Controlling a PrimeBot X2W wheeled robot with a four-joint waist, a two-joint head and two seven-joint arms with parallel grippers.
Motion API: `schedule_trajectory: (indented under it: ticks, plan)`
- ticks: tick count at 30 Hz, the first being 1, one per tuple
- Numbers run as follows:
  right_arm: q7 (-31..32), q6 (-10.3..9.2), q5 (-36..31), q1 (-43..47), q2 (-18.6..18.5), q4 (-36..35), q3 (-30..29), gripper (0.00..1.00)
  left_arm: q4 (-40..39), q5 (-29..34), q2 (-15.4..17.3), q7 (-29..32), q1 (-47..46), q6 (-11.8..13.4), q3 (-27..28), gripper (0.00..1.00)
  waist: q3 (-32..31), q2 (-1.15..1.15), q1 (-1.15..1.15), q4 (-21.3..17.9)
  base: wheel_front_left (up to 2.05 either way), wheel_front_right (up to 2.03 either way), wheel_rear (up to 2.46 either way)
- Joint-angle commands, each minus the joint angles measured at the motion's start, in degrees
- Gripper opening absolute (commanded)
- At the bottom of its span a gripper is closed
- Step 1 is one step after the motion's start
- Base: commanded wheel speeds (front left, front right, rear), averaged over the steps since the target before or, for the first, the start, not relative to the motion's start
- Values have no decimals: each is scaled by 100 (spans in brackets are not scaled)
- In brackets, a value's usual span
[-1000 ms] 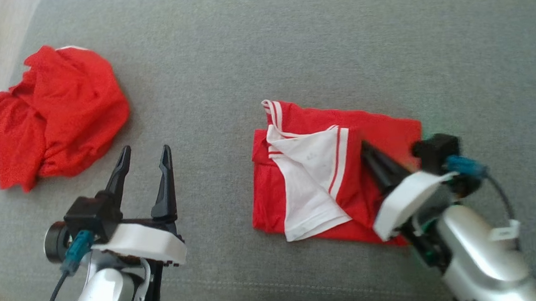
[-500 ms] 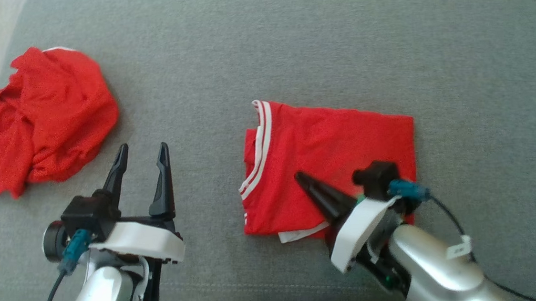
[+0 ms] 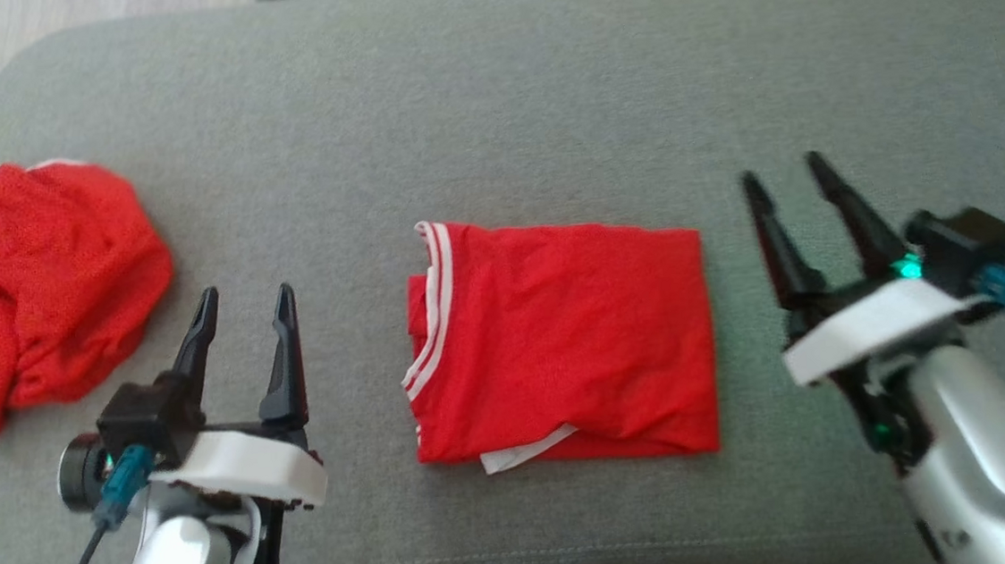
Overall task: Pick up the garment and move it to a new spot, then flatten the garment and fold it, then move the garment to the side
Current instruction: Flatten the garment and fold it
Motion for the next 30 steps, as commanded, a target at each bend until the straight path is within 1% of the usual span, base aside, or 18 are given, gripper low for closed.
schedule_trajectory:
  ticks: [1, 6, 12, 19, 30]
  plan:
    - [100, -4, -180, 139, -41, -379, -168, 100, -205, -21, 191, 23, -96, 52, 276, 100, -108, 0, 0, -108, 0, 0, 0]
    - [419, -4, -547, 714, -18, -1137, -828, 100, -257, -38, 265, 59, 60, 67, 262, 100, -301, 0, 0, -215, 0, 0, 0]
    - [827, -4, -801, 1366, 87, -1924, -1328, 100, -354, -52, 357, 98, 299, 113, 250, 100, -530, 0, 0, -290, 0, 0, 0]
    - [1150, -4, -905, 1921, 235, -2449, -1548, 100, -479, -84, 447, 170, 576, 186, 243, 100, -800, 0, 0, -294, 0, 0, 0]
    - [1385, -4, -978, 2267, 291, -2734, -1581, 100, -607, -151, 546, 276, 817, 285, 273, 100, -1005, 0, 0, -280, 0, 0, 0]
